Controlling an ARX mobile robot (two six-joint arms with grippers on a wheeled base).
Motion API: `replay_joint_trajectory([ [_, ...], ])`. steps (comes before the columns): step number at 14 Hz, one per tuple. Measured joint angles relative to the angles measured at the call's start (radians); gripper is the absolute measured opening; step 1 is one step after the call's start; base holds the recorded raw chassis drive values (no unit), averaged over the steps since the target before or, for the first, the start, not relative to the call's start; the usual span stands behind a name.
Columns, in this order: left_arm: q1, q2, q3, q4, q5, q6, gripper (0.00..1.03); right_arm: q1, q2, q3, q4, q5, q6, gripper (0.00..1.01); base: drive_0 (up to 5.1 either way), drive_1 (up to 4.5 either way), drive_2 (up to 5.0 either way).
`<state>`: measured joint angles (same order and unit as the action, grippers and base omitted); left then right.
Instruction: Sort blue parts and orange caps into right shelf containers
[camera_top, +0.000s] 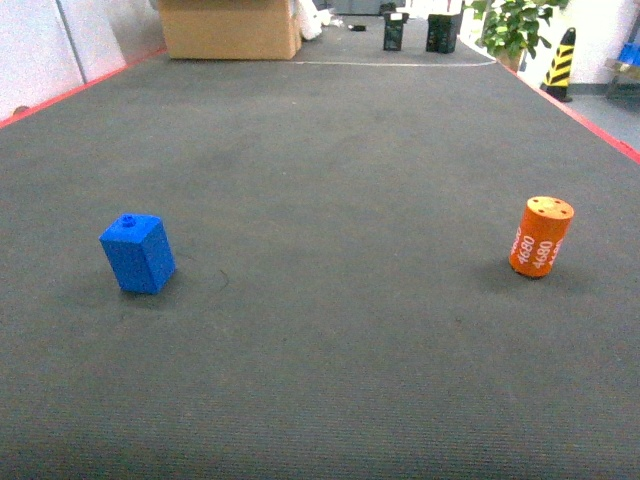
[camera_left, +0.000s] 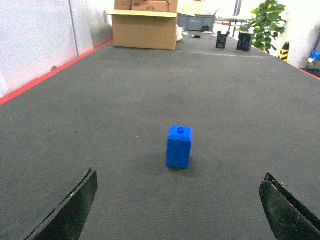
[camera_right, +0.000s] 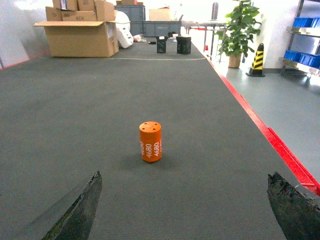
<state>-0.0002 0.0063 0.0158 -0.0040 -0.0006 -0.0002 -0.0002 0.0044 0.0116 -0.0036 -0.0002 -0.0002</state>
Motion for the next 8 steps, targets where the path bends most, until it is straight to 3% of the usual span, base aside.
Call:
replay_joint_trajectory([
  [8,0.0,0.0,0.0,0.0,0.0,0.0,0.98,0.0,0.0,0.0,0.0,0.0,0.0,0.98,0.0,0.0,0.0],
])
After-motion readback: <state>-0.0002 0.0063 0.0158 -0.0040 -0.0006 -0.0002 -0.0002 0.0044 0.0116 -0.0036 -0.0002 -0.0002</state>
